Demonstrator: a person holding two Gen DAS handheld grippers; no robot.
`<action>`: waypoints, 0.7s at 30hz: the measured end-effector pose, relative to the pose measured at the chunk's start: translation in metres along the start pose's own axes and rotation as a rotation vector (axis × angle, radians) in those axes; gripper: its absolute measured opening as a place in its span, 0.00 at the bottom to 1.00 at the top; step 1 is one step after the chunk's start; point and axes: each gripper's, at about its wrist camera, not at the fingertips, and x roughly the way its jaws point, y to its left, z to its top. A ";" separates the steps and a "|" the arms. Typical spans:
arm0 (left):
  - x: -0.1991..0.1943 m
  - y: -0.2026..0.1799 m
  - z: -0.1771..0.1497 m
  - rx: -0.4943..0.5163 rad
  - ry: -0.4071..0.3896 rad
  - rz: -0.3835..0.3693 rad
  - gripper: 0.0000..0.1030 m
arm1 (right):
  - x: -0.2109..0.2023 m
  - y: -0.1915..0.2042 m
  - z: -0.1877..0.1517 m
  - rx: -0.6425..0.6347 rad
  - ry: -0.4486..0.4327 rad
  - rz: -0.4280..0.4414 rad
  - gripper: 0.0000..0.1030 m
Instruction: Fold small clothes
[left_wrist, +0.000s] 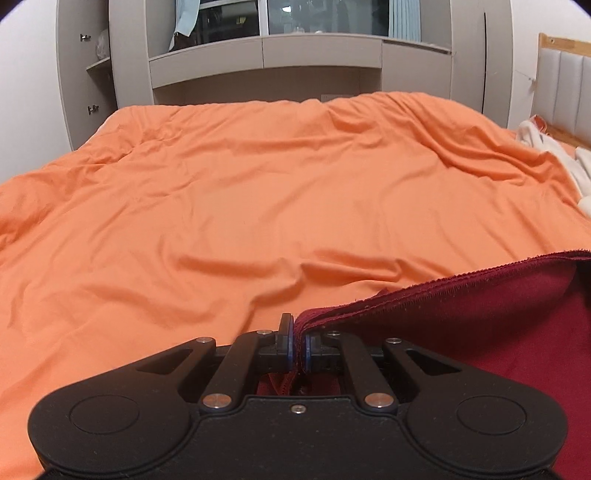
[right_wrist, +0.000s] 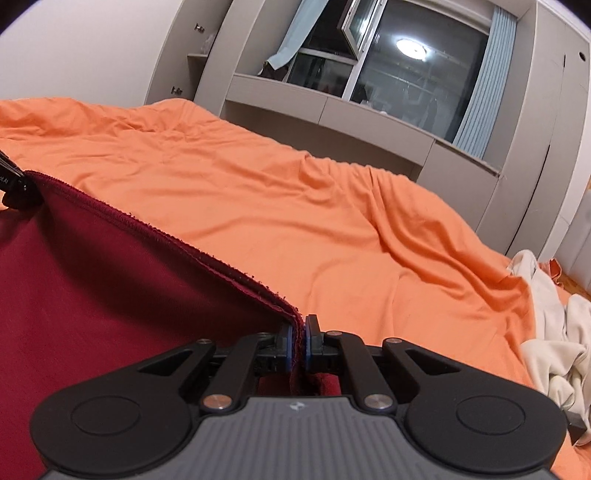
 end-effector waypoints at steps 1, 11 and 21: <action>0.004 -0.001 0.001 0.003 0.007 0.002 0.06 | 0.003 0.000 -0.002 0.003 0.007 0.000 0.06; 0.033 0.002 0.001 -0.048 0.084 -0.006 0.11 | 0.012 -0.007 -0.006 0.034 0.064 -0.002 0.21; 0.027 0.018 0.005 -0.153 0.101 -0.019 0.67 | 0.010 -0.016 -0.005 0.068 0.070 -0.039 0.76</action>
